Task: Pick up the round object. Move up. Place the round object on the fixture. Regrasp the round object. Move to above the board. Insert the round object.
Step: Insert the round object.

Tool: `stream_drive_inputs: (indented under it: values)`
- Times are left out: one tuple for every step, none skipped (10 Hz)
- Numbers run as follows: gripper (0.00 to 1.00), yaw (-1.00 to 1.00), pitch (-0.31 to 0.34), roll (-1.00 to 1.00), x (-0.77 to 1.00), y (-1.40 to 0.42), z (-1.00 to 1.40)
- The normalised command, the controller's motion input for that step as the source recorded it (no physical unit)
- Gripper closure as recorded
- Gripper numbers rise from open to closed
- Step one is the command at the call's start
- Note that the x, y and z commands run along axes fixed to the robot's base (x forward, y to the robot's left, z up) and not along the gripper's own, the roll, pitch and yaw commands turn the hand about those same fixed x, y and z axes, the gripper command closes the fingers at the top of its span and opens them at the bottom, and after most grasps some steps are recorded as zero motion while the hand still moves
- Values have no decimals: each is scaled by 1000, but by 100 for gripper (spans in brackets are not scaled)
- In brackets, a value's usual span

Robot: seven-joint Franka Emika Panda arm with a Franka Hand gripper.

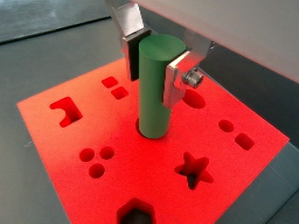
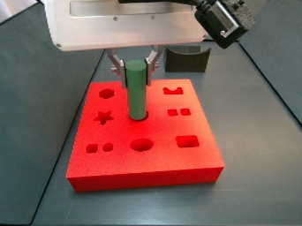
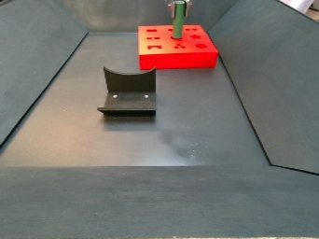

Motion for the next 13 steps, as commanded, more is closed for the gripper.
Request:
stream_drive_inputs:
  values:
    - [100,49,-73,0,0,0,-126]
    - [100,46,-74,0,0,0,-117]
    - [100,40,-79,0,0,0,-114]
    - [100,26,-83,0,0,0,-111]
    - [100,26,-81,0,0,0,-114]
    - [100,31,-83,0,0,0,-129]
    - [100,40,-81,0,0,0,-146]
    - [100,49,-69,0,0,0,-146]
    - [100,57,-37,0,0,0,-131]
    - [100,63,-29,0,17,0,-111]
    - [100,66,-21,0,26,0,-89]
    - [100,71,-10,0,63,0,-80]
    - [100,69,-7,0,100,-20,-83]
